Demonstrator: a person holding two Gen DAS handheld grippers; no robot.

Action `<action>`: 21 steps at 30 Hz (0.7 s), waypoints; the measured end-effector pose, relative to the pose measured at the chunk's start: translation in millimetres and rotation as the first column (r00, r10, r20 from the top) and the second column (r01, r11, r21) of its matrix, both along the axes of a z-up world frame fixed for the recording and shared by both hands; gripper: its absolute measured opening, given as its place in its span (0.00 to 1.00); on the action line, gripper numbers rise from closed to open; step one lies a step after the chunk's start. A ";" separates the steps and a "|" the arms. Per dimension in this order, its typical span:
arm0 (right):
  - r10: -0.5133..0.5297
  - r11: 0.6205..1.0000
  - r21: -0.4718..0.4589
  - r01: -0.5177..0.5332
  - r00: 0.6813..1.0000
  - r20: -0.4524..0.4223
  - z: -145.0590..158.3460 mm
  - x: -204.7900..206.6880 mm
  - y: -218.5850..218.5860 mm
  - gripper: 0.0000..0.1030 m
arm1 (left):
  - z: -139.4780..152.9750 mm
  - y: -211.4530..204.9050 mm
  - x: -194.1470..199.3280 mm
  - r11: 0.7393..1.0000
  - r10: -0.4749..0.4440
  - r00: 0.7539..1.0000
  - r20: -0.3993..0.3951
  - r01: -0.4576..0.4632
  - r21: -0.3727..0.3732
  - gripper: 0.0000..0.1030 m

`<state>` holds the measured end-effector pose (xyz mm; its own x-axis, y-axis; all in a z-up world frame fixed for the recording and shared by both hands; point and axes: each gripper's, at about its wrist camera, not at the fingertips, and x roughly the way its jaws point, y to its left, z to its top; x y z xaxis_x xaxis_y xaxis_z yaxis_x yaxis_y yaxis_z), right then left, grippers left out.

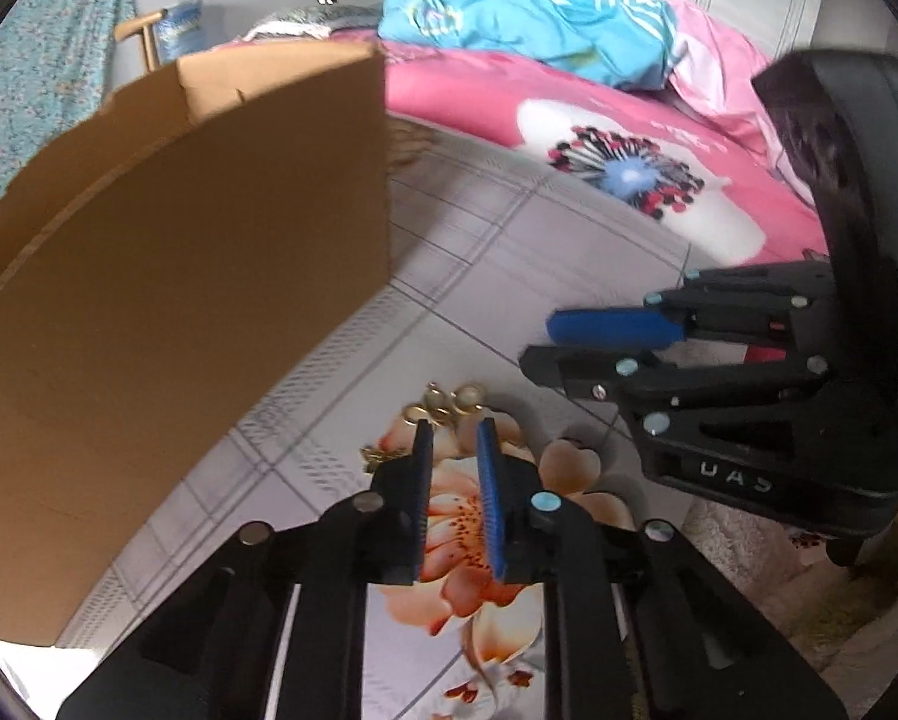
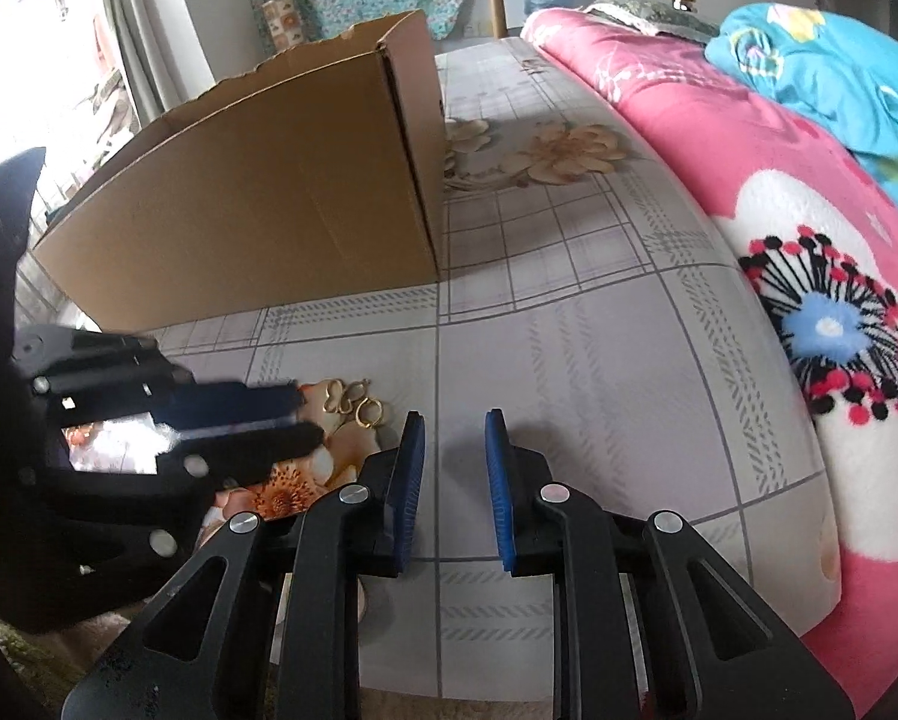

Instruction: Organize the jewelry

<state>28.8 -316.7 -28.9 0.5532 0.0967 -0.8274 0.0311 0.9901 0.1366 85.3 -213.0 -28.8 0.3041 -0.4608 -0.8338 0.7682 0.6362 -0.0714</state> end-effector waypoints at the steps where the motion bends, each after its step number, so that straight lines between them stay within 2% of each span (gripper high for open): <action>1: 0.000 1.000 0.005 0.000 1.000 0.002 -0.1 0.4 -0.8 0.19 | -2.3 -0.5 1.1 1.000 0.001 1.000 -0.006 -0.001 0.009 0.13; 8: -0.008 0.999 0.044 0.008 1.000 0.017 -1.4 0.9 -3.7 0.19 | -5.4 -1.5 17.6 0.999 0.049 0.998 -0.030 -0.049 0.015 0.13; 16: -0.013 0.998 0.061 0.011 1.000 0.025 -0.8 -0.7 -3.3 0.19 | -4.5 -10.0 19.9 0.998 0.016 1.000 -0.008 -0.016 0.064 0.14; 21: -0.014 0.998 0.069 0.013 1.000 0.028 -0.8 -1.6 -4.6 0.19 | -5.1 -17.2 19.0 0.996 0.002 1.000 -0.003 -0.002 0.085 0.19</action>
<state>27.2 -321.3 -29.7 0.5780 0.1455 -0.8030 0.0396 0.9778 0.2057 104.3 -230.2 -33.9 0.3027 -0.3875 -0.8708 0.7668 0.6416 -0.0190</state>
